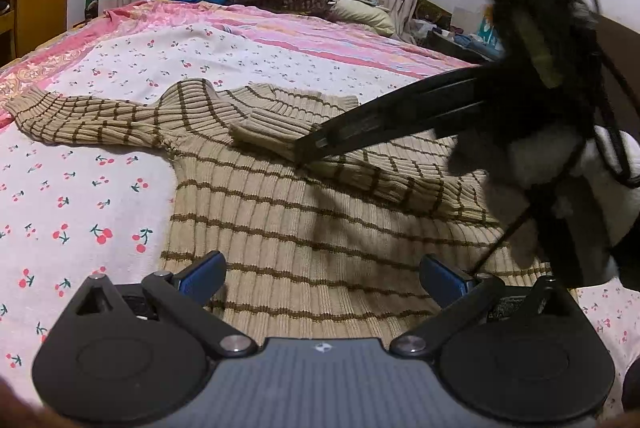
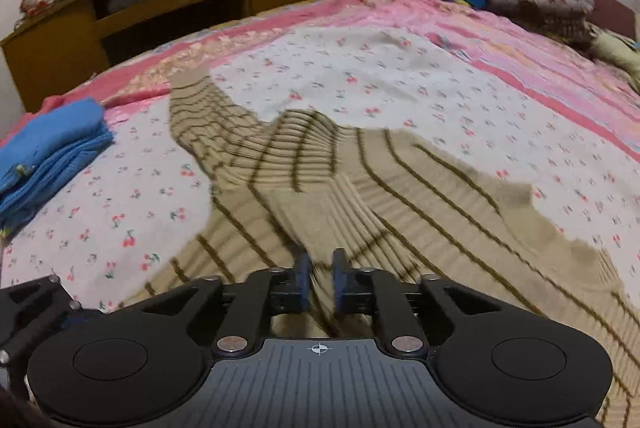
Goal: Fold small clothes
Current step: 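Move both grippers over the sweater toward the other sleeve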
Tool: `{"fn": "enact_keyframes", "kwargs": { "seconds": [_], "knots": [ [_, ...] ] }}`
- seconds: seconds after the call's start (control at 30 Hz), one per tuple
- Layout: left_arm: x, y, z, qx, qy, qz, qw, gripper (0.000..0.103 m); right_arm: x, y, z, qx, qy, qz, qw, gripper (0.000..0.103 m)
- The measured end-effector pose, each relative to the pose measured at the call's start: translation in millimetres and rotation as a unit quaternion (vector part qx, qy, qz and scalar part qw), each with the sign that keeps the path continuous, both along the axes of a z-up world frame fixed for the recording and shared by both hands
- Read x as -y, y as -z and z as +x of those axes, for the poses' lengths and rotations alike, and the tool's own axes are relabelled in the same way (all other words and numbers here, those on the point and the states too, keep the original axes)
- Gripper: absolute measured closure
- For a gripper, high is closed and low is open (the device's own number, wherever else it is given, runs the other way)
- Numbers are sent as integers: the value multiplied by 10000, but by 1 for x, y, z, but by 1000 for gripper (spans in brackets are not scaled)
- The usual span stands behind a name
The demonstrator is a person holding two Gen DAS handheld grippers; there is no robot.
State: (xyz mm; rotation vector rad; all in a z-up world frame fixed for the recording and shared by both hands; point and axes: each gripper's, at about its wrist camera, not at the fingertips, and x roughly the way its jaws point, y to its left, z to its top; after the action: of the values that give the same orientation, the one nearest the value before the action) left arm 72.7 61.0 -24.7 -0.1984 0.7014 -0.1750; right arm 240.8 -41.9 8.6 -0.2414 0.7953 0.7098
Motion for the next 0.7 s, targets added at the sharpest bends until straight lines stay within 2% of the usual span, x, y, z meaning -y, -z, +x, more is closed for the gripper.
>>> {"fn": "enact_keyframes", "kwargs": {
  "seconds": [0.13, 0.27, 0.4, 0.5, 0.6, 0.7],
  "knots": [
    [-1, -6, -1, 184, -67, 45, 9998, 0, 46, -13, -1, -40, 451, 481, 9978, 79],
    [1, -24, 11, 514, -75, -23, 9986, 0, 94, -5, -2, 82, 1072, 185, 9940, 79],
    [20, -33, 48, 750, 57, 517, 9958, 0, 130, 12, 0, 90, 1661, -263, 9857, 79],
    [33, -23, 82, 590, 42, 800, 9950, 0, 148, 20, 1, 275, 1892, -487, 9804, 86],
    [33, -9, 104, 311, -213, 1090, 9933, 0, 163, 21, 5, 314, 2114, -458, 9758, 86],
    [30, 10, 117, -112, -394, 1713, 9844, 0, 171, 25, 7, 389, 2127, -541, 9748, 86]
  ]
}}
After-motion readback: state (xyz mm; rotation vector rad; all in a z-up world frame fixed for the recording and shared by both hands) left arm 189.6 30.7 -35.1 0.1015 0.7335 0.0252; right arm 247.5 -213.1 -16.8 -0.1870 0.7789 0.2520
